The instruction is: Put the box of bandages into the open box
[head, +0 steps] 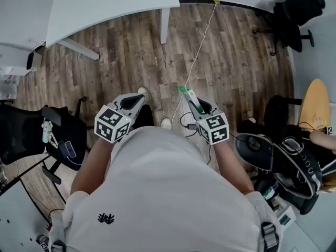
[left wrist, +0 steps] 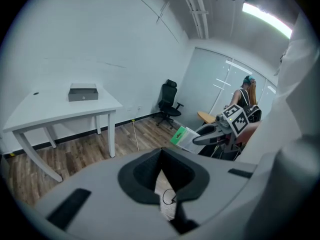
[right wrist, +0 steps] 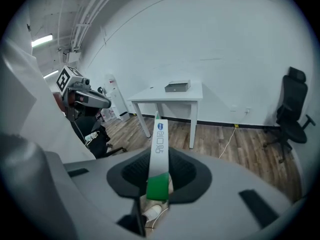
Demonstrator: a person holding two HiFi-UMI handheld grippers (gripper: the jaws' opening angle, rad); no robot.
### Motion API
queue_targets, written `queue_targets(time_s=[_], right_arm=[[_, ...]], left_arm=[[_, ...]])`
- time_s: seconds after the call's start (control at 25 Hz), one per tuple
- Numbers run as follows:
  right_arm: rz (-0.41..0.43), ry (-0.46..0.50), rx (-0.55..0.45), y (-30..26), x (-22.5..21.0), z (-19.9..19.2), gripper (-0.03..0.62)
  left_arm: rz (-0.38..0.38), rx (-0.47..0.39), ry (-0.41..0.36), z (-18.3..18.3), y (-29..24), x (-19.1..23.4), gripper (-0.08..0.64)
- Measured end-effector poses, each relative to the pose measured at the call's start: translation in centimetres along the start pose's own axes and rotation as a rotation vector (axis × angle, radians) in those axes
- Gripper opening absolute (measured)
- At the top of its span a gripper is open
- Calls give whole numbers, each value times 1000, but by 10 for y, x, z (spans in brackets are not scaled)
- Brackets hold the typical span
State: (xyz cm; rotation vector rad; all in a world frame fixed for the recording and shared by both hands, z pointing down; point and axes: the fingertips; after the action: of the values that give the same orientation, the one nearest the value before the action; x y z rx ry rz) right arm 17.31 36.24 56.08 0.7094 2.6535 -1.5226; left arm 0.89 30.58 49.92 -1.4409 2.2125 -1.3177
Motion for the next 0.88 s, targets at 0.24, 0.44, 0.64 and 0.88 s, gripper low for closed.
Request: queue_targets(time_s=[0.24, 0.44, 0.64, 0.88], right_arm=[[-23, -19, 16, -21, -21, 70, 91], [-59, -25, -7, -48, -19, 119, 91], [-65, -7, -22, -73, -21, 176, 90], [-50, -1, -34, -92, -21, 230, 89]], left_arm=[[-27, -28, 6, 44, 0, 63, 6], [-31, -63, -17, 45, 10, 111, 6], [-18, -88, 2, 51, 24, 159, 6], [0, -115, 49, 51, 38, 194, 6]])
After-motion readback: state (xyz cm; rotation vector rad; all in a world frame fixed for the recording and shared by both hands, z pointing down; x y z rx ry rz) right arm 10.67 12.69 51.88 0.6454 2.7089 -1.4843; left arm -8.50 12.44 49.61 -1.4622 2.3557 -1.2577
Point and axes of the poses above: the fingertips, and each gripper's own axes: y backward along the fingers, x to its left, z out of its top, and after that the axes turned 13 degrees about x, right-handed
